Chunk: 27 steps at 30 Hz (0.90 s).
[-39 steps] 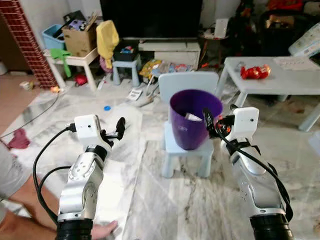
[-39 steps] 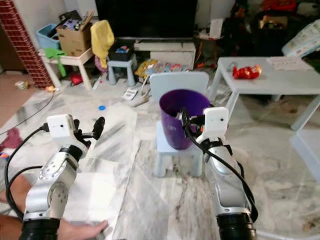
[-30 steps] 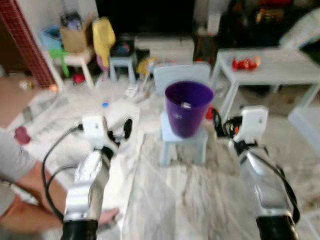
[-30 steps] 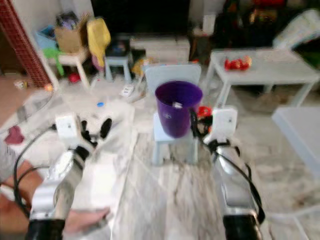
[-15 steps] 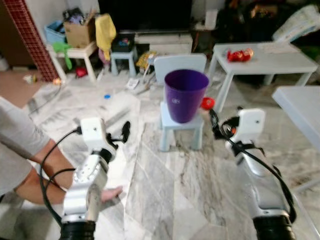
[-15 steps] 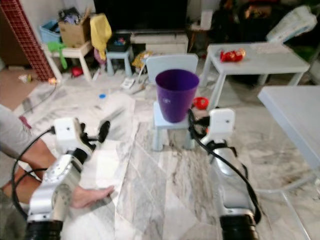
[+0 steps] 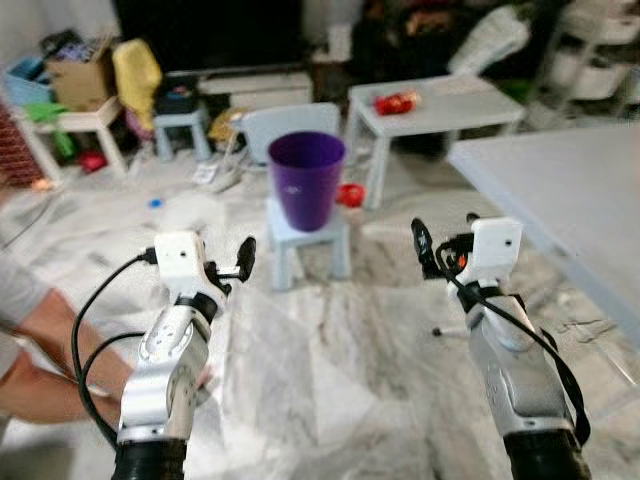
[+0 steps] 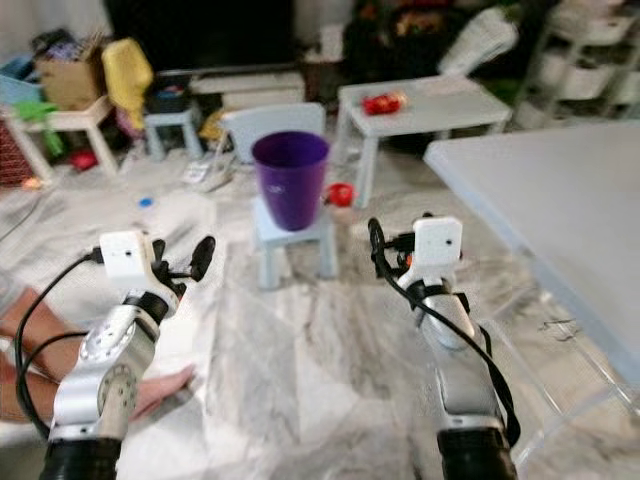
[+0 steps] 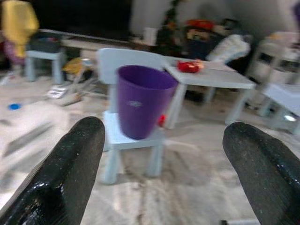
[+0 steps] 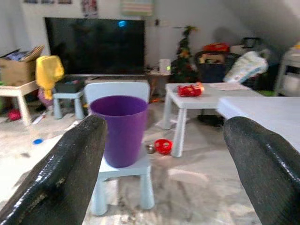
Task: Picking trash to rubbish bin
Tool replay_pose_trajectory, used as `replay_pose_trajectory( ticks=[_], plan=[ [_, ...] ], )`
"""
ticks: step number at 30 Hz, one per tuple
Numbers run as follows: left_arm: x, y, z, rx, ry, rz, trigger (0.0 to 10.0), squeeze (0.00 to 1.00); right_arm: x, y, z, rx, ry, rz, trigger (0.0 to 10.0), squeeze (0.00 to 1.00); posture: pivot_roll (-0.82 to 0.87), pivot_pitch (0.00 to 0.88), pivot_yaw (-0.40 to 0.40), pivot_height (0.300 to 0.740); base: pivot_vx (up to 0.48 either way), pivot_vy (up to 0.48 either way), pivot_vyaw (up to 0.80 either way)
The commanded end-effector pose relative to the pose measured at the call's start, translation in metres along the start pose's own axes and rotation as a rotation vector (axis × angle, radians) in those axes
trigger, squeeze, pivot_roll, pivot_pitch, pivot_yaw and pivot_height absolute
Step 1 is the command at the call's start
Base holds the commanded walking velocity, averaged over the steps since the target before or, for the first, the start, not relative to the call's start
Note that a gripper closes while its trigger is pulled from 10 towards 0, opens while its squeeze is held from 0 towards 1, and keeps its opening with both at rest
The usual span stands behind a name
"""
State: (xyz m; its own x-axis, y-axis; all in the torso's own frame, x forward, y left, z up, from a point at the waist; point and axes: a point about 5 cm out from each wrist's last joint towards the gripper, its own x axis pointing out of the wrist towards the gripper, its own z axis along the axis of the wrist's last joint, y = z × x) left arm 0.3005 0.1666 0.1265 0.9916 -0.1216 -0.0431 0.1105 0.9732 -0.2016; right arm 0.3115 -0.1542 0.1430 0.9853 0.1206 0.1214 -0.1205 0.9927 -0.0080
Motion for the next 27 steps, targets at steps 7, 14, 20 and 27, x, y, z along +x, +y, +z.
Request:
replay_pose_trajectory(
  ticks=[7, 14, 20, 27],
  plan=[
    [0.0002, -0.0066, 0.0015, -0.005, -0.015, -0.044, 10.0, 0.0, 0.0012, -0.0028, 0.0042, -0.006, -0.013, -0.012, 10.0, 0.0, 0.0, 0.0, 0.011, 0.74, 0.0, 0.0, -0.8],
    [-0.0006, -0.0068, 0.0011, -0.007, -0.015, -0.049, 10.0, 0.0, 0.0011, -0.0018, 0.0035, -0.002, -0.012, -0.014, 10.0, 0.0, 0.01, 0.0, 0.01, 0.74, 0.24, 0.0, -0.8],
    [-0.0004, -0.0061, 0.0008, -0.007, -0.013, -0.043, 10.0, 0.0, 0.001, -0.0022, 0.003, -0.002, -0.011, -0.015, 10.0, 0.0, 0.01, 0.0, 0.011, 0.74, 0.087, 0.0, -0.8],
    [-0.0005, -0.0055, 0.0007, -0.008, -0.013, -0.041, 10.0, 0.0, 0.0016, -0.0018, 0.0034, -0.002, -0.013, -0.014, 10.0, 0.0, 0.01, 0.0, 0.011, 0.74, 0.0, 0.0, -0.8]
  ],
)
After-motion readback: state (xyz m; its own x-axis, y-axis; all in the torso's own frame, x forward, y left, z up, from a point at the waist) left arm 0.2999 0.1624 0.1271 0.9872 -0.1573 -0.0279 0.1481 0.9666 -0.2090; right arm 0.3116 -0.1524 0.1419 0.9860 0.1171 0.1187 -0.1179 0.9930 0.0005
